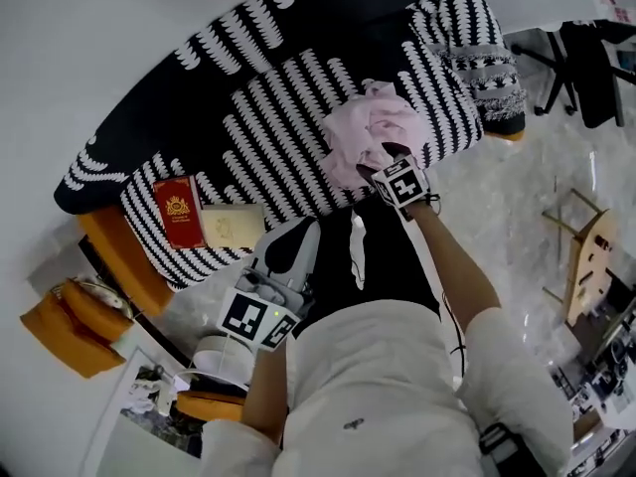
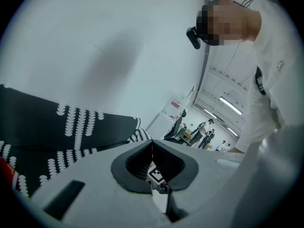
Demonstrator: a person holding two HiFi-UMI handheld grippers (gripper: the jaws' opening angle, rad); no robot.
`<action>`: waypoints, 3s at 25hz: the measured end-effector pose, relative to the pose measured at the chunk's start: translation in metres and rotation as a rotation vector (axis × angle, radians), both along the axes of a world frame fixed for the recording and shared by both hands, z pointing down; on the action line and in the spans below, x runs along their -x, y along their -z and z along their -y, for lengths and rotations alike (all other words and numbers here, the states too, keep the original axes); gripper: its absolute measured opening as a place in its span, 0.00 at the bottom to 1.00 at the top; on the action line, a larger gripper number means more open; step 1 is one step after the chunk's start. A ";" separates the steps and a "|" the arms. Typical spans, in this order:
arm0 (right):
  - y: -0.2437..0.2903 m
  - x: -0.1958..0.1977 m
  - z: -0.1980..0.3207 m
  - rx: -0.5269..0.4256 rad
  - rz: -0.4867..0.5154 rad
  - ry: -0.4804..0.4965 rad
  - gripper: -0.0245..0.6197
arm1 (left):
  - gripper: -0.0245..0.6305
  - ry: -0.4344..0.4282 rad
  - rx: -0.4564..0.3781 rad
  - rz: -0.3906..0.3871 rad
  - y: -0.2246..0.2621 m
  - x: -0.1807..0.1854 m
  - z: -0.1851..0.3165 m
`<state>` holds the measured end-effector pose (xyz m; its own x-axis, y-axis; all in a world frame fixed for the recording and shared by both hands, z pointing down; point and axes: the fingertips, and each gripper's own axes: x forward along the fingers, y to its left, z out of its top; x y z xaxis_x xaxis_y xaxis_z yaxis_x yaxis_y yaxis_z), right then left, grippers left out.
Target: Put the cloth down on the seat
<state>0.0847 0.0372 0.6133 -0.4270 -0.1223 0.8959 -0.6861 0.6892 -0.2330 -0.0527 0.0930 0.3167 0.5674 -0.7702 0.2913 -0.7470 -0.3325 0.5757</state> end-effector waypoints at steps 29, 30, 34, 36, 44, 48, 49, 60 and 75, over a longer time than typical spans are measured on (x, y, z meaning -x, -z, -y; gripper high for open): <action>0.283 0.048 -0.019 -0.355 0.293 0.037 0.08 | 0.06 -0.020 -0.208 0.048 0.107 0.010 0.000; 0.289 0.049 -0.021 -0.362 0.304 0.035 0.07 | 0.06 -0.024 -0.212 0.049 0.108 0.010 -0.001; 0.310 0.056 -0.026 -0.387 0.352 0.033 0.05 | 0.06 -0.033 -0.225 0.054 0.110 0.012 0.000; 0.317 0.058 -0.028 -0.394 0.370 0.036 0.05 | 0.06 -0.034 -0.229 0.055 0.110 0.014 0.001; 0.328 0.051 -0.038 -0.389 0.406 0.046 0.05 | 0.06 -0.011 -0.225 0.059 0.109 0.009 -0.007; 0.337 0.047 -0.043 -0.400 0.442 0.079 0.05 | 0.06 0.029 -0.242 0.084 0.118 0.005 -0.016; 0.340 0.045 -0.044 -0.405 0.451 0.088 0.05 | 0.06 0.038 -0.243 0.090 0.120 0.002 -0.020; 0.368 -0.064 -0.098 -0.413 0.547 0.147 0.05 | 0.06 0.147 -0.212 0.092 0.122 -0.109 -0.074; 0.391 -0.234 -0.206 -0.342 0.717 0.154 0.05 | 0.06 0.193 -0.138 0.080 0.110 -0.309 -0.196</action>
